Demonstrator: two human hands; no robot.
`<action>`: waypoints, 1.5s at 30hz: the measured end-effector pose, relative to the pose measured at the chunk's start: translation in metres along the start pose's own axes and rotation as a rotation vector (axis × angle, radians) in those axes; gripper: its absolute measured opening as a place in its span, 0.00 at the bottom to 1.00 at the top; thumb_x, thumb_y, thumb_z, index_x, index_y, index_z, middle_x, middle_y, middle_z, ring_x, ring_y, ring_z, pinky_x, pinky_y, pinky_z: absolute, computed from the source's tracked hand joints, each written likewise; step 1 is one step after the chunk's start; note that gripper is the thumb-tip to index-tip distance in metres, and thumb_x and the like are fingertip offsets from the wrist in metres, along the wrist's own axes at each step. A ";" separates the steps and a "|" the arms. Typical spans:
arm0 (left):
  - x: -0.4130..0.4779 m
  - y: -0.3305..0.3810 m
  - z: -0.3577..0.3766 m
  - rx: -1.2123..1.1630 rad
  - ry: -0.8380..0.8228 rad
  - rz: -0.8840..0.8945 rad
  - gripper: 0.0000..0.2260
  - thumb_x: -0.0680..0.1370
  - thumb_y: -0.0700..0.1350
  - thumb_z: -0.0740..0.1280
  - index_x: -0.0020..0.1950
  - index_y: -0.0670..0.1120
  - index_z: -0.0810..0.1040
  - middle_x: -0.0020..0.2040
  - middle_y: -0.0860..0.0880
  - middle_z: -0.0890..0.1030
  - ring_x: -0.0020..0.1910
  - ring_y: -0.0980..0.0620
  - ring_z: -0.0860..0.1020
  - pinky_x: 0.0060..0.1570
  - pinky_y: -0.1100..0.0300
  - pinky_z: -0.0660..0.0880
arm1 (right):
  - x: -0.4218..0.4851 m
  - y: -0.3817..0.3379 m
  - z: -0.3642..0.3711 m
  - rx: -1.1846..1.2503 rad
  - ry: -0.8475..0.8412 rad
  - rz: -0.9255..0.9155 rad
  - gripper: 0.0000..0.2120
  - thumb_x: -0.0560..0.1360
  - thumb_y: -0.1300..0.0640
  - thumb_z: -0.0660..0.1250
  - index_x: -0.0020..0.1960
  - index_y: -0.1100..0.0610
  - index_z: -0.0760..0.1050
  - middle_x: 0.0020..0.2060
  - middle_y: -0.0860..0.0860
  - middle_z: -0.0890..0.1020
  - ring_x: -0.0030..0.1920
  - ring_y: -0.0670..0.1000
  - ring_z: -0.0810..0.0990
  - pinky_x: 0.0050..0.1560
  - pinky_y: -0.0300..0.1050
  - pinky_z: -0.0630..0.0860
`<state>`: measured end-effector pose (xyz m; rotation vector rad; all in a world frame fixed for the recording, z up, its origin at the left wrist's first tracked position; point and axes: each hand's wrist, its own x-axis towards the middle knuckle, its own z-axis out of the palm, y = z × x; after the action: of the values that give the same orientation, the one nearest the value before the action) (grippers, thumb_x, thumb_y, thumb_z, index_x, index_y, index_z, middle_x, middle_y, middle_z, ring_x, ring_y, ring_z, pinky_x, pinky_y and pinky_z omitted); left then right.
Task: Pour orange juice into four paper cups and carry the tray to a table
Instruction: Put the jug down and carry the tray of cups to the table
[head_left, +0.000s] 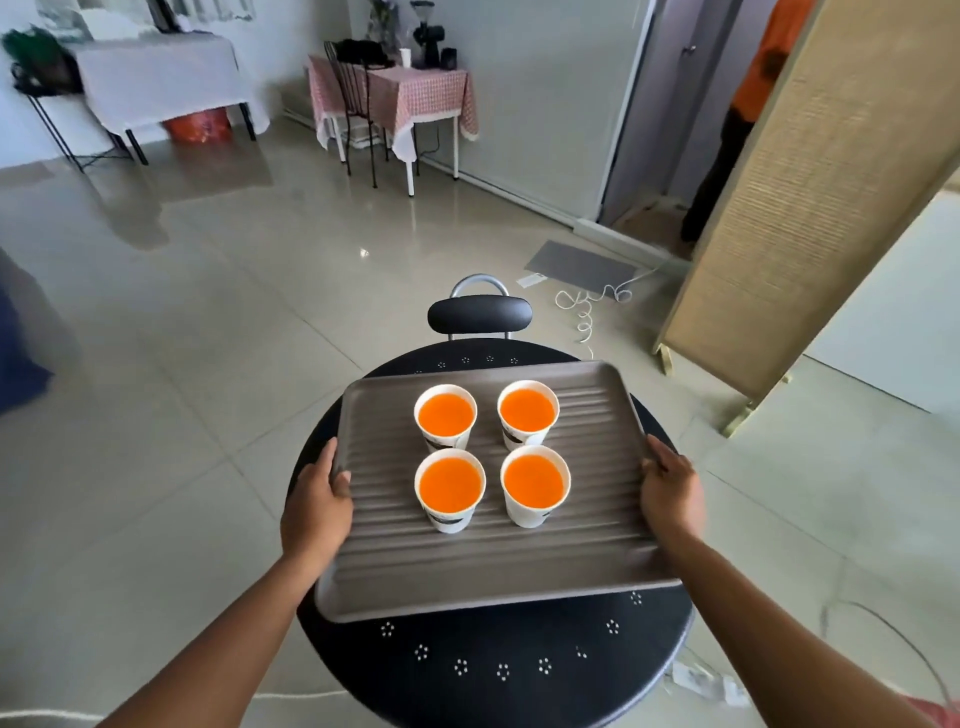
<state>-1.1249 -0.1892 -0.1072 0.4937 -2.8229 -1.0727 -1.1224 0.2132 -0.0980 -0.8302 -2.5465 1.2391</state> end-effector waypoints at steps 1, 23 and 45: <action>0.005 -0.001 0.002 -0.002 -0.009 0.006 0.21 0.82 0.46 0.57 0.76 0.53 0.61 0.61 0.47 0.76 0.55 0.46 0.77 0.47 0.54 0.72 | 0.000 0.000 0.002 -0.001 0.007 0.009 0.20 0.79 0.56 0.59 0.69 0.46 0.73 0.64 0.54 0.76 0.63 0.58 0.76 0.63 0.52 0.72; 0.081 -0.029 0.083 0.077 -0.062 0.004 0.22 0.82 0.45 0.58 0.77 0.50 0.61 0.60 0.45 0.76 0.50 0.45 0.80 0.39 0.53 0.77 | 0.062 0.023 0.072 -0.011 -0.003 0.101 0.18 0.80 0.58 0.60 0.69 0.50 0.74 0.63 0.54 0.78 0.64 0.58 0.75 0.63 0.51 0.70; 0.131 -0.041 0.130 0.254 -0.033 0.042 0.23 0.81 0.44 0.59 0.76 0.49 0.61 0.58 0.45 0.77 0.44 0.43 0.80 0.33 0.51 0.77 | 0.113 0.038 0.121 -0.073 -0.011 0.113 0.19 0.80 0.58 0.59 0.70 0.49 0.73 0.58 0.54 0.78 0.60 0.59 0.77 0.60 0.52 0.71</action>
<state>-1.2622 -0.1792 -0.2368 0.4366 -2.9998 -0.7250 -1.2479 0.2148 -0.2118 -0.9983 -2.6001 1.1910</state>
